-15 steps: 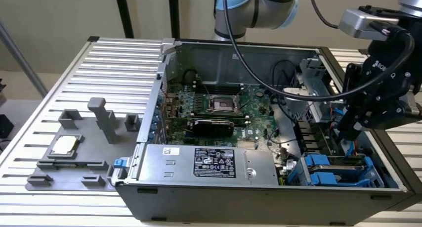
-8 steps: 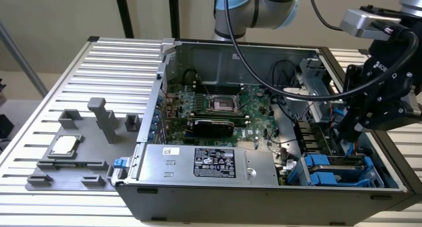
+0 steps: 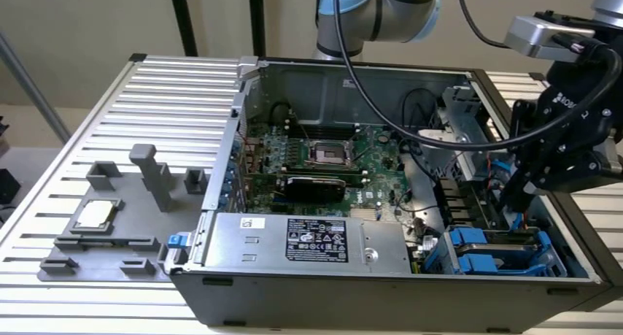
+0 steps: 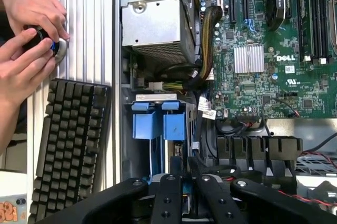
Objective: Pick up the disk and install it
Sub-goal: 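Insert the second disk wire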
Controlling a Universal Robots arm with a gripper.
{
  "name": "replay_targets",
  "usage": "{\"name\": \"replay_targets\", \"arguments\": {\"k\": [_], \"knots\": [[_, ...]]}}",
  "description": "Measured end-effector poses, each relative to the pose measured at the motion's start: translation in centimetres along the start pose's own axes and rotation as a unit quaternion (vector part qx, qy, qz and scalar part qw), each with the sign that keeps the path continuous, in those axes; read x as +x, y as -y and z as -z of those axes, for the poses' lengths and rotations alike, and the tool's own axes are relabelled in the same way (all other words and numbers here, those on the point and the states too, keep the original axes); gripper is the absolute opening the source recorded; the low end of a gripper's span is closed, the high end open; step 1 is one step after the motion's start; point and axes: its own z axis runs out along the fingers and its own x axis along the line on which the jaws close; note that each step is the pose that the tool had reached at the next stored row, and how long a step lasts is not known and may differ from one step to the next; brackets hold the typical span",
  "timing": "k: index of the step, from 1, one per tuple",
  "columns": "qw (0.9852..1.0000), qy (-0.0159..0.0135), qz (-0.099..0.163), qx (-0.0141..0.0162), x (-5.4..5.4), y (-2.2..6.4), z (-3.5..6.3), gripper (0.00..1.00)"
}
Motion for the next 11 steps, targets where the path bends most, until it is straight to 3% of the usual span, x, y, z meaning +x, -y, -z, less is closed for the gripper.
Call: {"name": "replay_targets", "arguments": {"k": [6, 11], "knots": [[1.0000, -0.0002, 0.000, -0.0002, 0.0, -0.04, -0.25, 0.16], [1.0000, 0.0009, 0.000, 0.0031, 0.7, -1.17, -0.66, 0.16]]}}
